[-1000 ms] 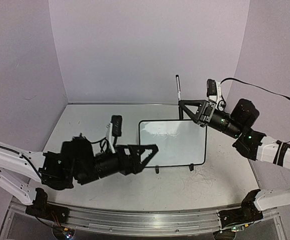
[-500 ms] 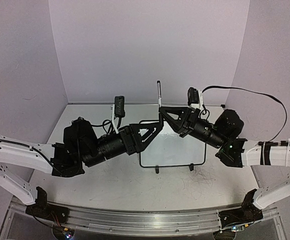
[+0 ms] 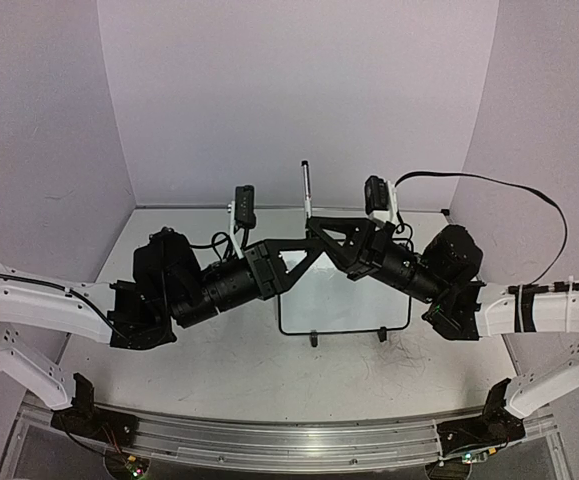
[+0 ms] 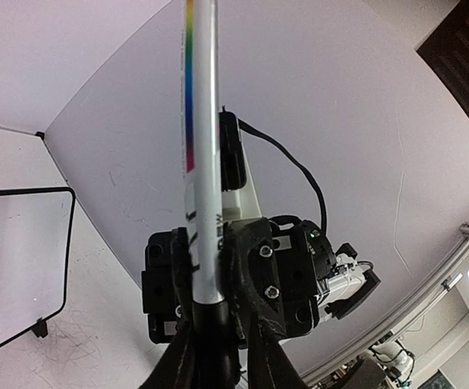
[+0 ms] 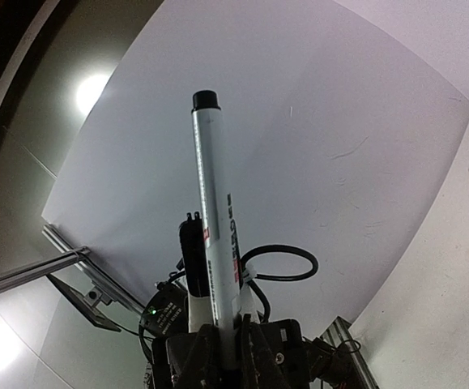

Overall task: Write a sentence on the whiteboard
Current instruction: Pass from the right arm to the left, then open the pen cap from the whiteboard marker, then place the pen cap at the center of the board, then hold the whiteboard at the center of the board.

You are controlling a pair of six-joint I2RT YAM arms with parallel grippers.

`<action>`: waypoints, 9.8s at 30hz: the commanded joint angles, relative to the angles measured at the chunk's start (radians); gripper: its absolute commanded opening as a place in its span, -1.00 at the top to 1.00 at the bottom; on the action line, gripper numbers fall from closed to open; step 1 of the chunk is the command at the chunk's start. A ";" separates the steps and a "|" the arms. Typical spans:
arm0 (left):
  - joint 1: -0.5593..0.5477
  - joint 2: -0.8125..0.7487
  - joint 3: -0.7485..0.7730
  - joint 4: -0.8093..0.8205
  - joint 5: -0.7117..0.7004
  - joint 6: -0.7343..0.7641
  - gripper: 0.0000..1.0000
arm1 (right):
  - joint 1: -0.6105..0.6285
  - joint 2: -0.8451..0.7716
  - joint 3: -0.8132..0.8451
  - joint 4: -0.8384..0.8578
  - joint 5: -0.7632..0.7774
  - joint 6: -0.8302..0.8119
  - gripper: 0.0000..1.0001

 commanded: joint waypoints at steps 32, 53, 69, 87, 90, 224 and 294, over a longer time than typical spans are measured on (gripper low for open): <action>0.003 0.007 0.305 -1.064 -0.027 0.974 1.00 | -0.198 -0.112 0.534 -1.397 -0.335 -0.823 -0.90; 0.029 0.000 0.237 -0.971 0.011 0.998 1.00 | -0.154 -0.021 0.376 -1.340 -0.377 -0.824 -0.38; 0.081 -0.012 0.225 -0.970 0.144 0.979 1.00 | -0.112 0.009 0.365 -1.277 -0.430 -0.814 0.16; 0.081 0.027 0.227 -0.975 0.199 0.971 1.00 | -0.113 0.070 0.400 -1.285 -0.437 -0.836 0.44; 0.082 0.030 0.227 -0.975 0.201 0.970 1.00 | -0.113 0.081 0.405 -1.288 -0.442 -0.837 0.53; 0.499 -0.287 -0.179 -0.862 -0.023 0.256 -0.91 | -0.327 -0.549 -0.018 -1.209 0.275 -0.854 1.00; 0.713 0.501 0.272 -0.311 1.006 0.305 0.13 | 0.131 0.112 0.176 -0.816 0.694 -0.867 1.00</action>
